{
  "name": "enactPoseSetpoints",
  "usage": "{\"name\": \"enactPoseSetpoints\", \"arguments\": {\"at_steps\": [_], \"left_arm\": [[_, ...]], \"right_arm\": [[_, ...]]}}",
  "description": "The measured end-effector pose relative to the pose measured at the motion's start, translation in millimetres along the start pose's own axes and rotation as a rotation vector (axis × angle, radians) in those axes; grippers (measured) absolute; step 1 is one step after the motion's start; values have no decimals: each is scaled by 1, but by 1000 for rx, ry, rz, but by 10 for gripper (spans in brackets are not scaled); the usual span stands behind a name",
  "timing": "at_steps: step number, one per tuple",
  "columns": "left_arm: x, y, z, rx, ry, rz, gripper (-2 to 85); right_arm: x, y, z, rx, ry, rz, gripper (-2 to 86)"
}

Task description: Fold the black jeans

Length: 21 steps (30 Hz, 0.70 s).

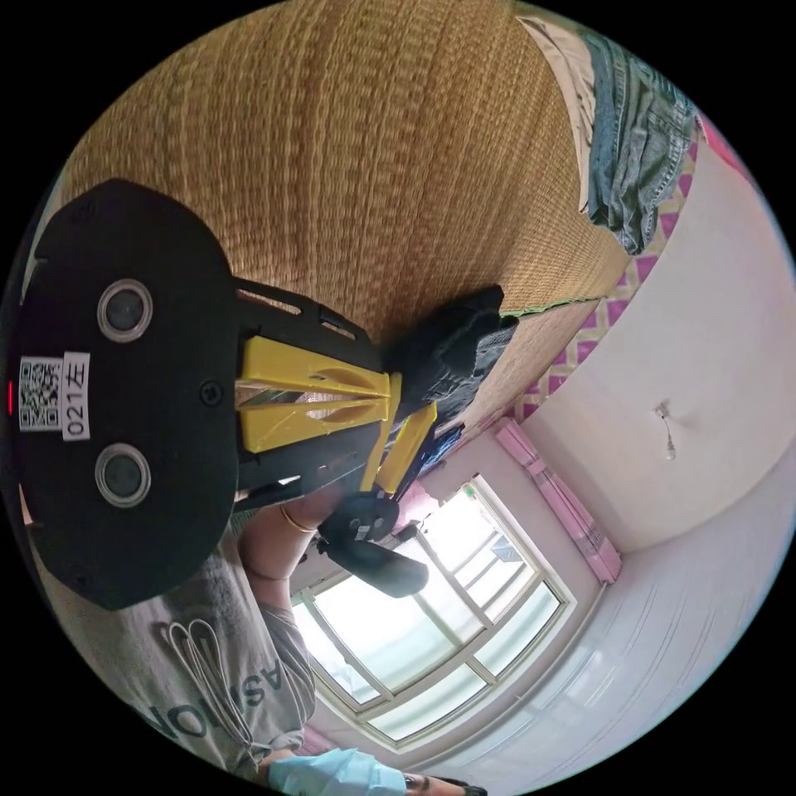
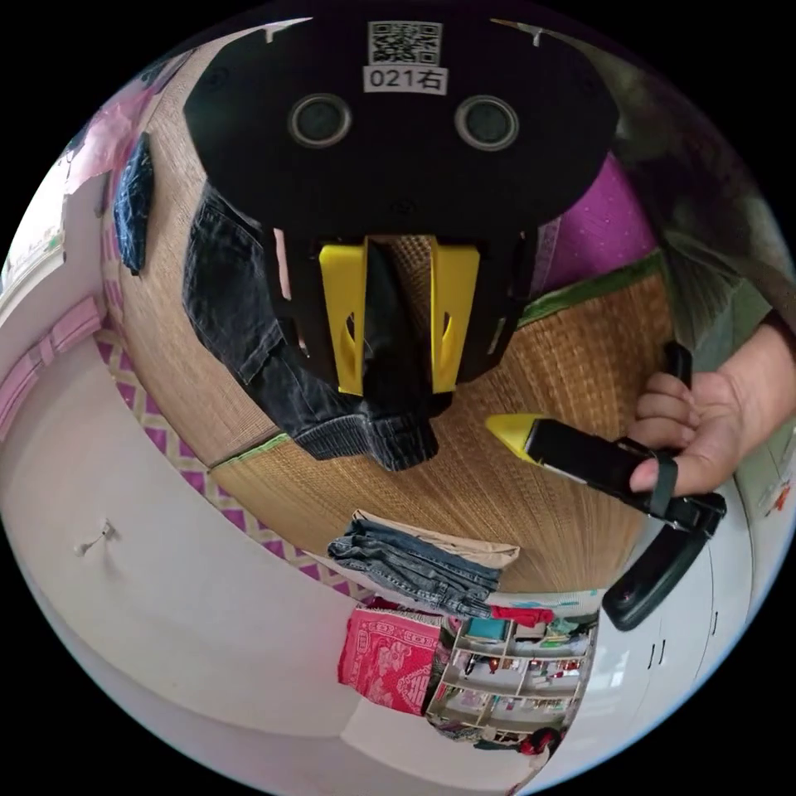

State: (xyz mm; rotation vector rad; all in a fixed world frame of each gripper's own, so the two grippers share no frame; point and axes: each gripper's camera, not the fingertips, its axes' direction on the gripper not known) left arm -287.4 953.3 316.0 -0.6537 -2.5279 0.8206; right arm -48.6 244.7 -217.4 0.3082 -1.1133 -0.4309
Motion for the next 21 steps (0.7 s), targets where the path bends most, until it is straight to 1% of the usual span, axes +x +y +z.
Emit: {"name": "enactPoseSetpoints", "arguments": {"at_steps": [3, 6, 8, 9, 10, 11, 12, 13, 14, 15, 16, 18, 21], "left_arm": [[9, -3, -11, -1, -2, 3, -9], [17, -8, -22, 6, -12, 2, -9], [23, -11, -29, 11, -16, 2, -9], [27, -13, -34, 13, -21, -1, -9], [29, -14, -37, 15, -23, -2, -9], [33, -17, -42, 21, -29, -5, -9], [37, -20, -47, 27, -32, -7, -9], [40, -22, -49, 28, -32, -9, -9], [44, -26, -52, 27, -28, -10, -9], [50, -32, -53, 24, -24, -7, -9], [53, -36, -52, 21, -24, -4, -9], [68, -53, -46, -3, -46, 12, -9], [93, -76, -28, -38, -127, 64, -9]], "right_arm": [[2, 6, 7, 4, 19, -4, 136], [6, 14, 40, -84, 54, -38, 144], [12, 25, 54, -101, 68, -25, 142], [24, 33, 54, -79, 22, 30, 130], [52, 42, 47, -34, -96, 165, 111], [71, 49, 42, 1, -170, 257, 98], [116, 68, 29, 97, -299, 452, 75], [160, 92, 16, 197, -421, 602, 55], [181, 105, 9, 243, -466, 661, 54], [220, 133, -8, 325, -515, 761, 50], [255, 164, -28, 404, -540, 832, 48], [300, 213, -61, 497, -533, 897, 46], [365, 304, -117, 591, -484, 1003, 45]]}}
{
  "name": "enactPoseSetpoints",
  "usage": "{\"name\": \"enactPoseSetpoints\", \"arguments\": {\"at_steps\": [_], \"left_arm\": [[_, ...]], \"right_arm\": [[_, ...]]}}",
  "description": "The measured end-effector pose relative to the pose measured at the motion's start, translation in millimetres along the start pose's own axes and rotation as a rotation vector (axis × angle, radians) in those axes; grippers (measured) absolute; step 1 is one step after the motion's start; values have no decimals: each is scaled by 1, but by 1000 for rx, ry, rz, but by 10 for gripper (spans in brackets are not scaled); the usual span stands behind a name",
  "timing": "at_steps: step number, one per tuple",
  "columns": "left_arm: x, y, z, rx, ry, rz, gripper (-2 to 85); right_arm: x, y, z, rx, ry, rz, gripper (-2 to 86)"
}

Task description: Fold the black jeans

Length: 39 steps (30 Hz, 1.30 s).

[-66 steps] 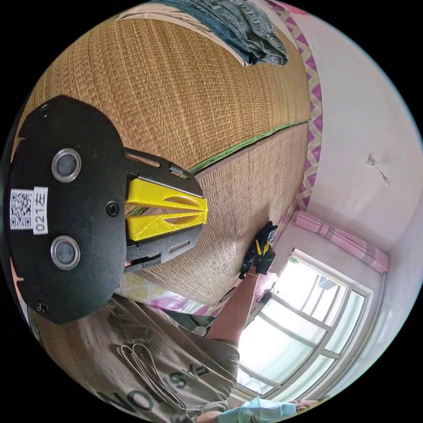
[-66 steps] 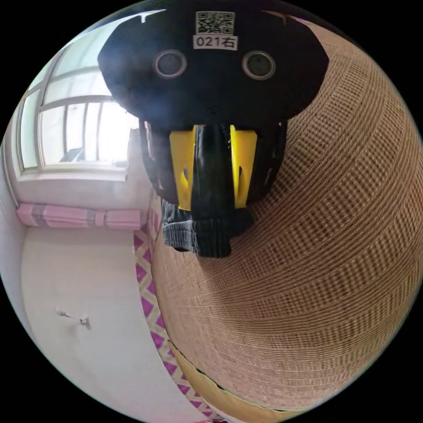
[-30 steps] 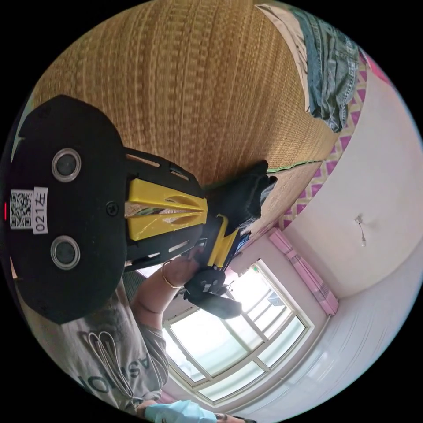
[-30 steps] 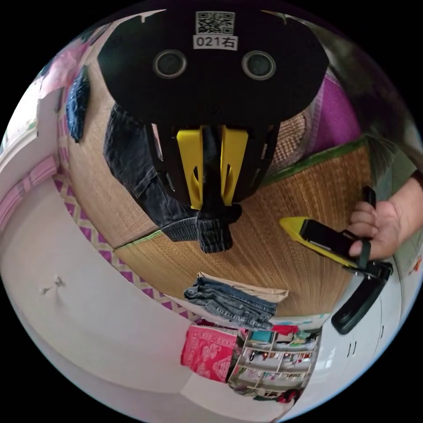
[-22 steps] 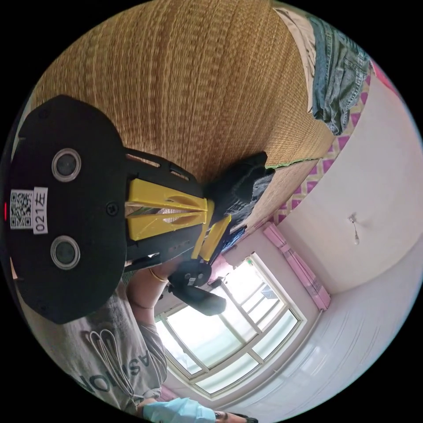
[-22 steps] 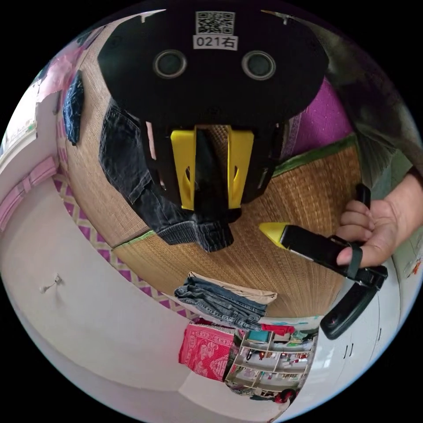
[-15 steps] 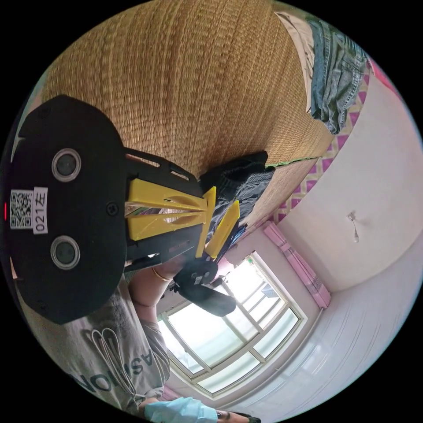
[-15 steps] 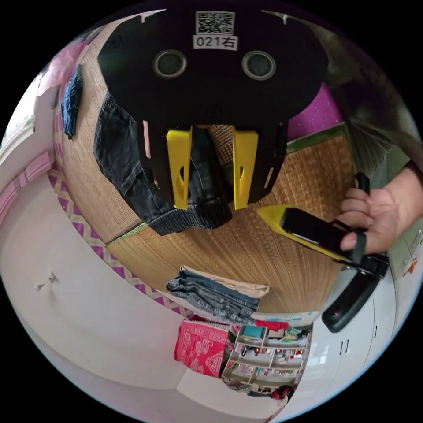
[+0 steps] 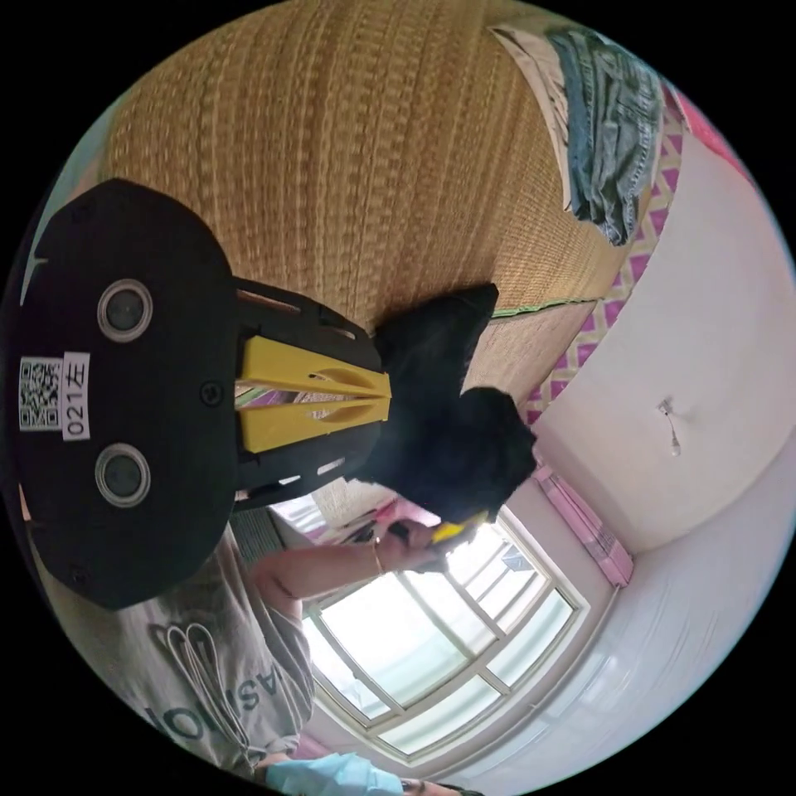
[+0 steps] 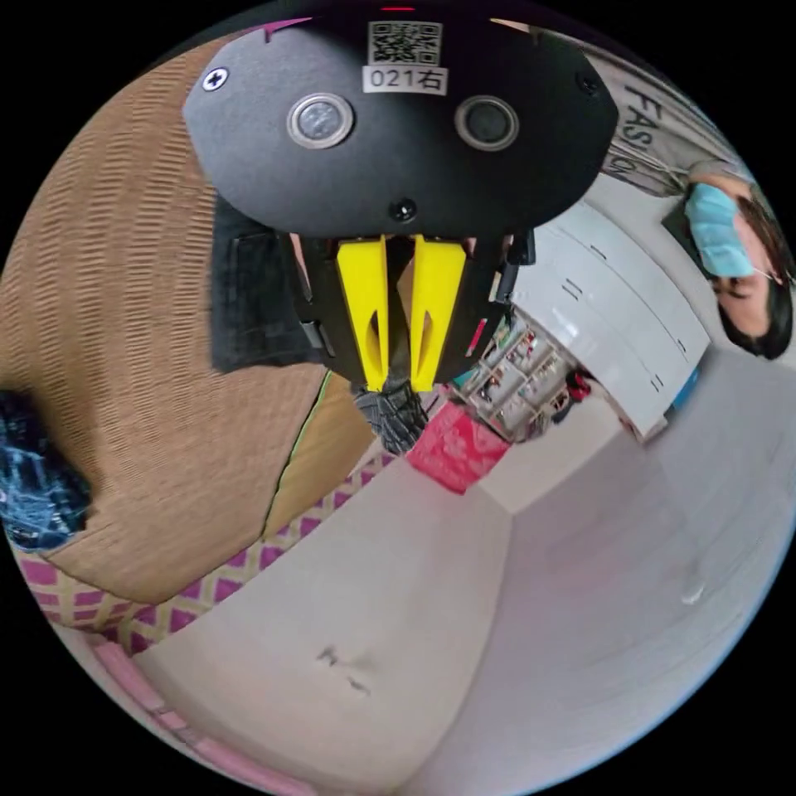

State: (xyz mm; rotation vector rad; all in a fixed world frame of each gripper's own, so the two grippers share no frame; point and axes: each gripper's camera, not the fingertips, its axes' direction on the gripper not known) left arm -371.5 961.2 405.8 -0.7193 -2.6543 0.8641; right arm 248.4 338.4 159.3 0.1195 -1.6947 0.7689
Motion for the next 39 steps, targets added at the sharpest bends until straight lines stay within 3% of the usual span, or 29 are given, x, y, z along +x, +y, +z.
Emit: {"name": "enactPoseSetpoints", "arguments": {"at_steps": [2, 4, 8, 10, 12, 19, 23, 27, 30, 39], "left_arm": [[15, -16, 13, -25, -9, 38, -9], [28, -32, 29, -55, 21, 59, -9], [63, -68, 63, -111, 80, 85, -9], [81, -82, 76, -142, 86, 100, -9], [104, -100, 91, -195, 78, 128, -10], [166, -147, 112, -258, 64, 207, -4], [231, -179, 147, -329, 61, 370, 40], [312, -199, 209, -454, -111, 645, 66], [350, -199, 250, -500, -306, 839, 75], [374, -223, 286, -595, -357, 915, 75]], "right_arm": [[30, -9, -67, 95, 65, 29, 44], [74, -7, -141, 176, 259, 63, 45], [180, 27, -200, 159, 371, 275, 45], [245, 56, -211, 59, 454, 406, 41], [270, 73, -213, 36, 445, 430, 38], [267, 73, -231, 58, 422, 334, 31], [289, 82, -239, 43, 449, 383, 34], [302, 92, -247, 8, 316, 297, 53], [280, 100, -248, -34, 386, 130, 63], [236, 124, -235, -14, 516, -59, 96]]}}
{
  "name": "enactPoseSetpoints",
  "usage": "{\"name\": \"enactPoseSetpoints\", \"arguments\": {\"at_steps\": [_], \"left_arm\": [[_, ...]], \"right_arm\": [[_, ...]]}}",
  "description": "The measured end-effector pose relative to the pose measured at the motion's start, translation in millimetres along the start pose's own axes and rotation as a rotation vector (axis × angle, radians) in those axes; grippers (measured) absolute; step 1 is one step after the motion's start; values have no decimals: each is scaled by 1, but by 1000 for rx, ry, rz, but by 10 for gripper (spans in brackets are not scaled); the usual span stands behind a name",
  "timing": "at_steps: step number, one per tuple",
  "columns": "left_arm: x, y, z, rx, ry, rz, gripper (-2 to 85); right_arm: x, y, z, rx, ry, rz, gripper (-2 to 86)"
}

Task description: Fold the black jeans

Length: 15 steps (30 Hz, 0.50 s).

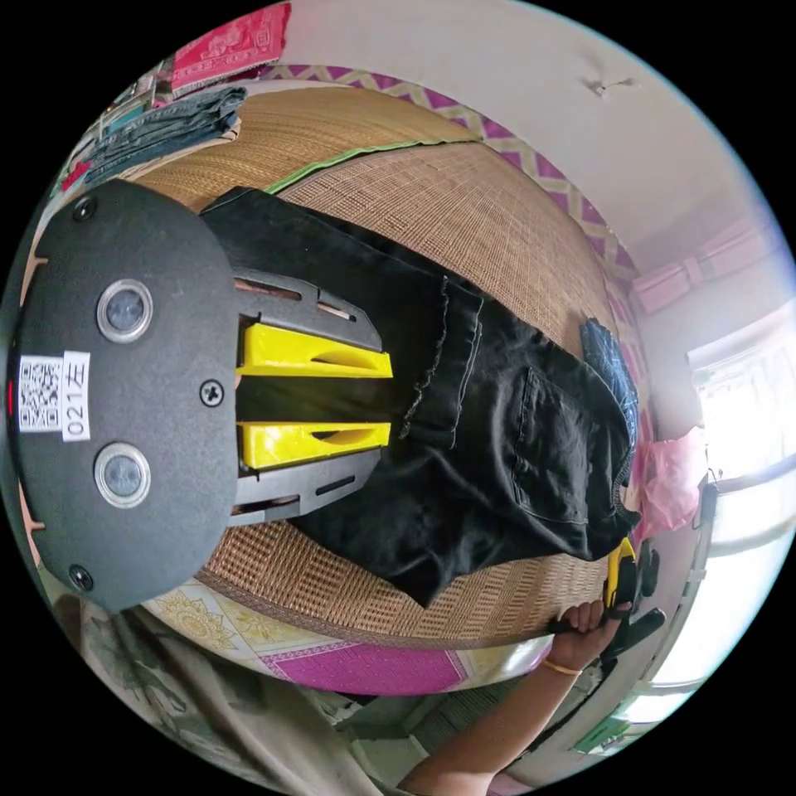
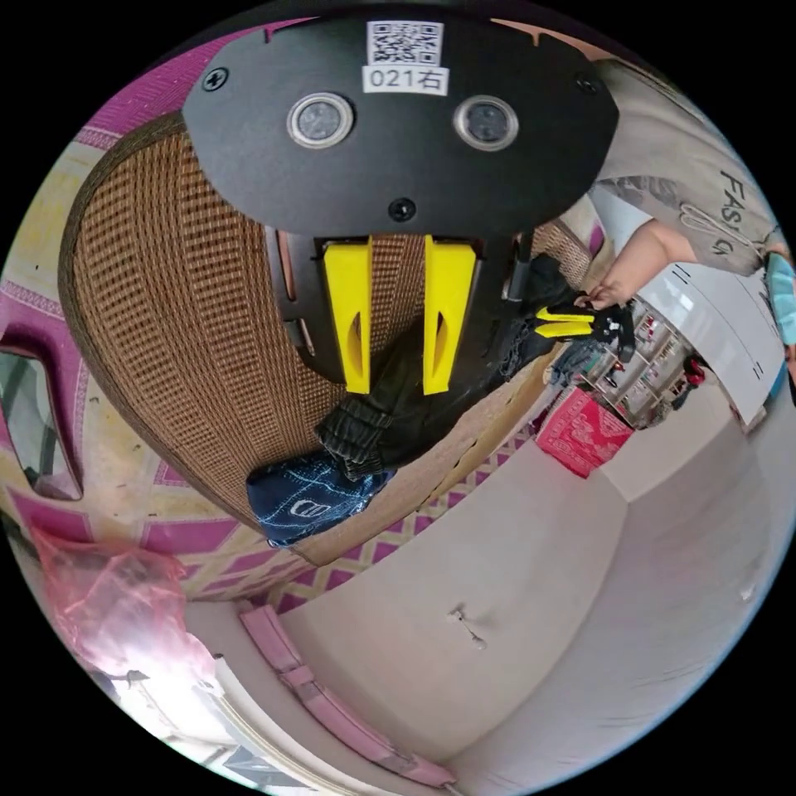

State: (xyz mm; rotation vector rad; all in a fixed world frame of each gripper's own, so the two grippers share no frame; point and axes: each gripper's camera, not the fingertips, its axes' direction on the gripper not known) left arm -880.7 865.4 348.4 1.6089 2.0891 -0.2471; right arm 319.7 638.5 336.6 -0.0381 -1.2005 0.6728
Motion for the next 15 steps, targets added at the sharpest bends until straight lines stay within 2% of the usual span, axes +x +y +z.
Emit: {"name": "enactPoseSetpoints", "arguments": {"at_steps": [5, 11, 15], "left_arm": [[-1, -7, 0, -21, 19, 59, 65], [-18, 5, 15, -45, 112, 3, 78], [-29, 25, 28, -34, 143, -56, 54]], "right_arm": [[-37, 3, 9, -35, 153, -109, 108], [-63, 3, 20, -82, 280, -159, 111], [-71, -4, 28, -129, 335, -143, 94]]}}
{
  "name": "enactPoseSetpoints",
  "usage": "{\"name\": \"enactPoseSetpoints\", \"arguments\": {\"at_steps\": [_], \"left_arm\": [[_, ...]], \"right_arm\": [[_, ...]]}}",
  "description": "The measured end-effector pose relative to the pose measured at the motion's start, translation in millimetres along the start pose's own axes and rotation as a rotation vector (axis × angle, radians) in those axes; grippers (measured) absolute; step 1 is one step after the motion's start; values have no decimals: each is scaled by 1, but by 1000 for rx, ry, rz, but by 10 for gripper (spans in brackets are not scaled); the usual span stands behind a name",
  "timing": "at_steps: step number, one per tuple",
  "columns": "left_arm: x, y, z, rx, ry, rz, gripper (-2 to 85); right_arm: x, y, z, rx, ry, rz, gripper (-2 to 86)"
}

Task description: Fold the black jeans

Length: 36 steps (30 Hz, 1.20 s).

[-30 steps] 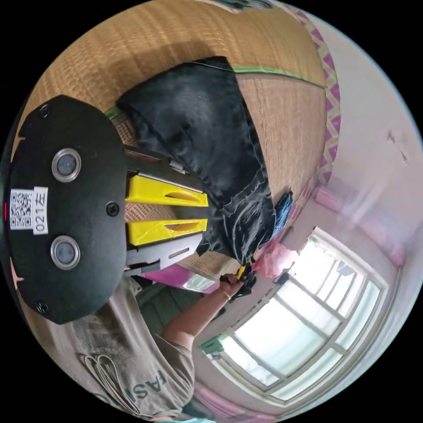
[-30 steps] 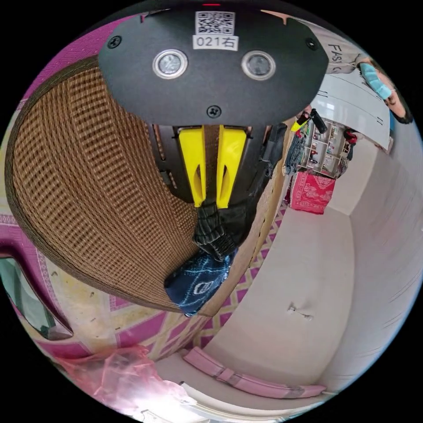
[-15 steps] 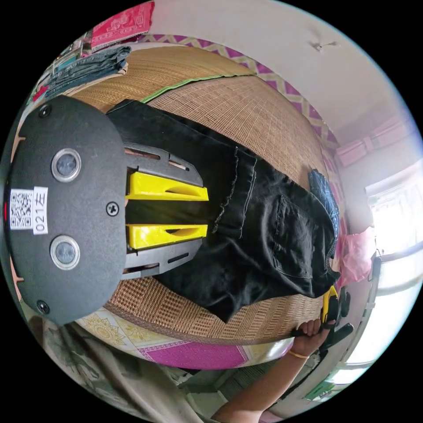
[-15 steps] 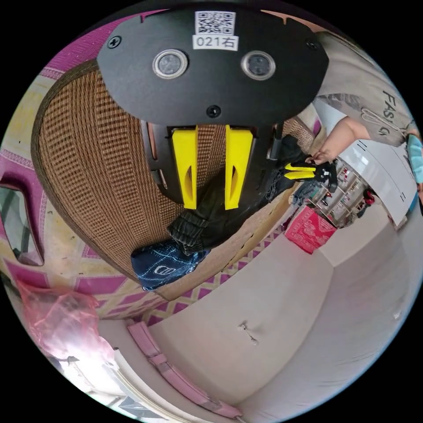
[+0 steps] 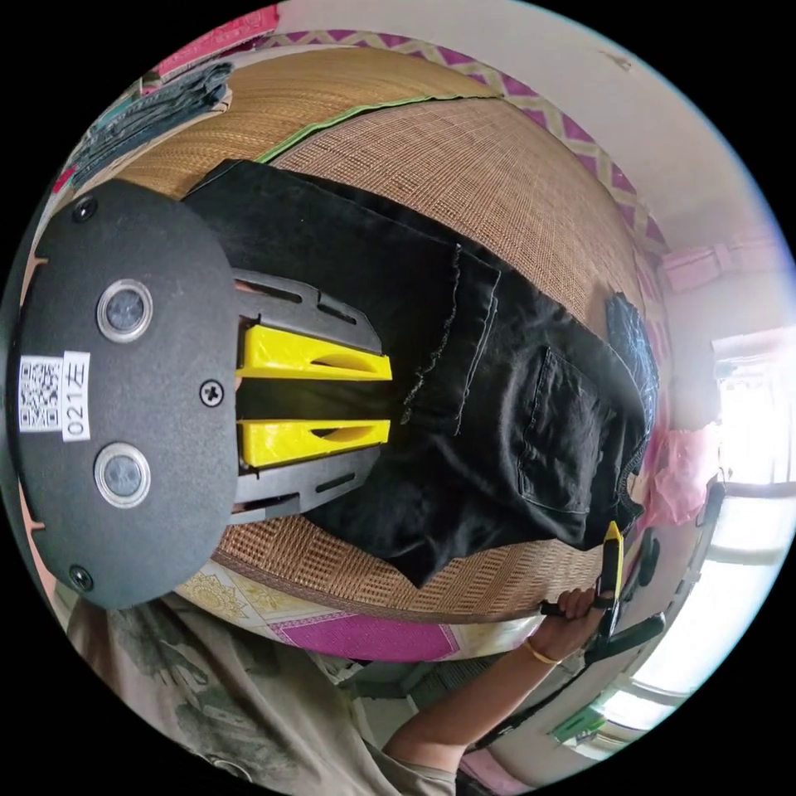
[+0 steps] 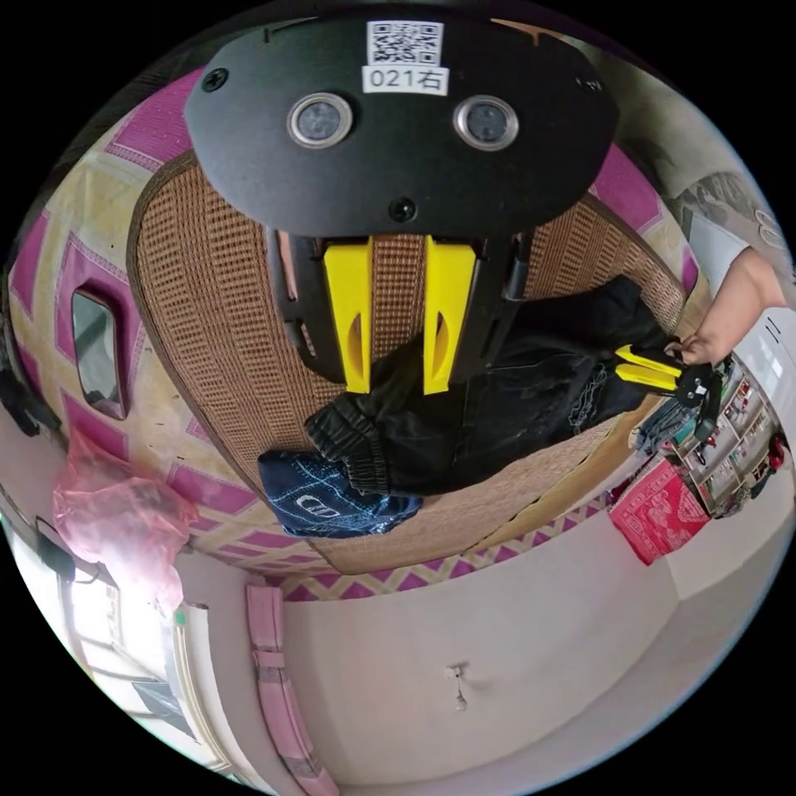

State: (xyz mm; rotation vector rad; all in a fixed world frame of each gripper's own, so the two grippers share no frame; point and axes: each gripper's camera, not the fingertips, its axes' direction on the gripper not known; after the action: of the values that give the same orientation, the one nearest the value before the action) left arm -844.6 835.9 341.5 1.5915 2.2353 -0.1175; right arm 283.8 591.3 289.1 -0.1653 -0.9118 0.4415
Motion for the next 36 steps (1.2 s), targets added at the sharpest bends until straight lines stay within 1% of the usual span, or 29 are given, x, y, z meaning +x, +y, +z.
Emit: {"name": "enactPoseSetpoints", "arguments": {"at_steps": [3, 5, 9, 13, 16, 19, 21, 22, 24, 25, 27, 28, 30, 31, 32, 33, 34, 36], "left_arm": [[-16, 23, 6, 48, 74, -66, 6], [-27, 40, 5, 93, 116, -104, -2], [-42, 88, 0, 192, 168, -147, -8], [-55, 137, -7, 282, 147, -200, -9], [-64, 188, -16, 345, 94, -260, -9], [-76, 272, -43, 491, 72, -371, -10], [-86, 360, -70, 616, 25, -480, -10], [-89, 384, -76, 636, 10, -516, -10], [-100, 481, -95, 698, -73, -665, -10], [-102, 506, -98, 708, -97, -700, -10], [-110, 603, -100, 745, -155, -873, -10], [-111, 627, -97, 758, -160, -916, -10], [-118, 713, -65, 756, -129, -1102, -10], [-121, 729, -52, 722, -97, -1140, -10], [-126, 755, -23, 646, -65, -1215, -9], [-127, 774, 3, 603, -51, -1240, -9], [-126, 782, 14, 612, -39, -1249, -9], [-127, 815, 38, 741, 86, -1314, -9]], "right_arm": [[-8, -12, 12, -98, 47, -12, 91], [-11, -18, 20, -160, 63, -14, 92], [8, -26, 19, -191, -39, 64, 95], [29, -30, 16, -204, -161, 153, 97], [28, -34, 12, -204, -169, 151, 95], [21, -38, 7, -208, -135, 130, 95], [17, -41, 5, -211, -121, 120, 96], [15, -43, 3, -213, -118, 118, 97], [14, -46, 1, -215, -121, 119, 99], [14, -48, -1, -215, -126, 123, 99], [13, -50, -4, -215, -131, 129, 100], [12, -52, -6, -215, -133, 135, 100], [11, -54, -9, -210, -134, 153, 99], [10, -56, -11, -210, -136, 164, 99], [11, -57, -12, -209, -141, 170, 99], [11, -59, -15, -204, -156, 188, 99], [12, -61, -18, -201, -169, 202, 99], [11, -64, -26, -207, -153, 233, 99]]}}
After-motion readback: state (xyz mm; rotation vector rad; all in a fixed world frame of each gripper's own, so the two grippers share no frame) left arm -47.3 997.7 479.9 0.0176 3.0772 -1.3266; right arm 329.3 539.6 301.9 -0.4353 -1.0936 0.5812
